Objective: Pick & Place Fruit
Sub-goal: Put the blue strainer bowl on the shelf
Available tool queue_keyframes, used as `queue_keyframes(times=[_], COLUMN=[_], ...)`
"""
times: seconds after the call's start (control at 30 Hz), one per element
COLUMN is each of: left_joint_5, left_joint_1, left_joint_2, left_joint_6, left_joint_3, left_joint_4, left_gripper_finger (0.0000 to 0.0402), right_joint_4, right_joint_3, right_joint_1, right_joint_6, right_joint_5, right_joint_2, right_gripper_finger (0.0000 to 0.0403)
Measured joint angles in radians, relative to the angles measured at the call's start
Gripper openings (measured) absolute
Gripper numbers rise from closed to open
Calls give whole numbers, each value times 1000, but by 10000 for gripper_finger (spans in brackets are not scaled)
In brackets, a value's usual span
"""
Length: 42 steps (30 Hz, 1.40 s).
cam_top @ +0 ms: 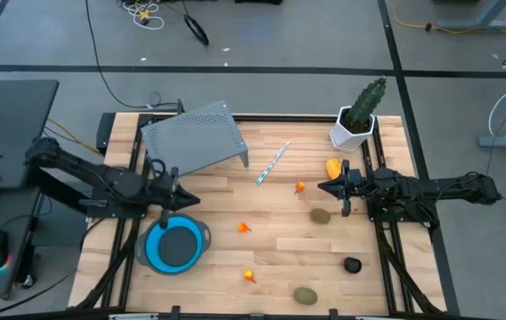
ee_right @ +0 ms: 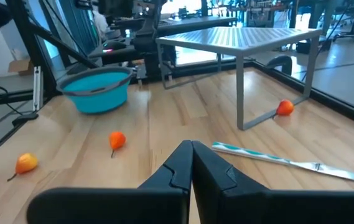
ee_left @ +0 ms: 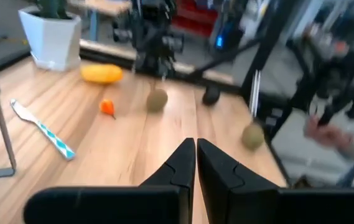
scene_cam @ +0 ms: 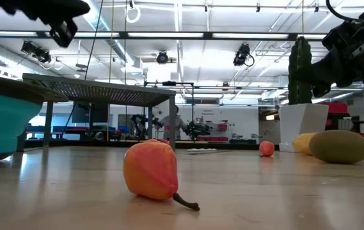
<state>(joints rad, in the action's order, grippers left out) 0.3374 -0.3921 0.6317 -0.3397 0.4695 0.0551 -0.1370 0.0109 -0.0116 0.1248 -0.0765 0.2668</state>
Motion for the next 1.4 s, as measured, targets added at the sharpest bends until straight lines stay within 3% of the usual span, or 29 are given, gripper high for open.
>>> queue_keyframes(times=[0.23, 0.57, 0.8, 1.1, 1.4], left_joint_5=[88, -181, -382, -428, -309], left_joint_1=[-89, -198, -274, -336, -445], left_joint_2=[273, 650, 867, 973, 991], left_joint_6=[-122, -446, -632, -835, -955], left_joint_3=[284, 613, 773, 808, 804], left_joint_4=[421, 678, 865, 906, 906], left_gripper_finger=[52, 165, 200, 204, 232], right_joint_4=[1, -1, -2, -33, -55], right_joint_3=[0, 0, 0, 0, 0], right_joint_1=[0, 0, 0, 0, 0], right_joint_6=[2, 28, 25, 17, 18], right_joint_5=[0, 0, 0, 0, 0], right_joint_2=[0, 0, 0, 0, 0], right_gripper_finger=[13, 13, 13, 13, 13])
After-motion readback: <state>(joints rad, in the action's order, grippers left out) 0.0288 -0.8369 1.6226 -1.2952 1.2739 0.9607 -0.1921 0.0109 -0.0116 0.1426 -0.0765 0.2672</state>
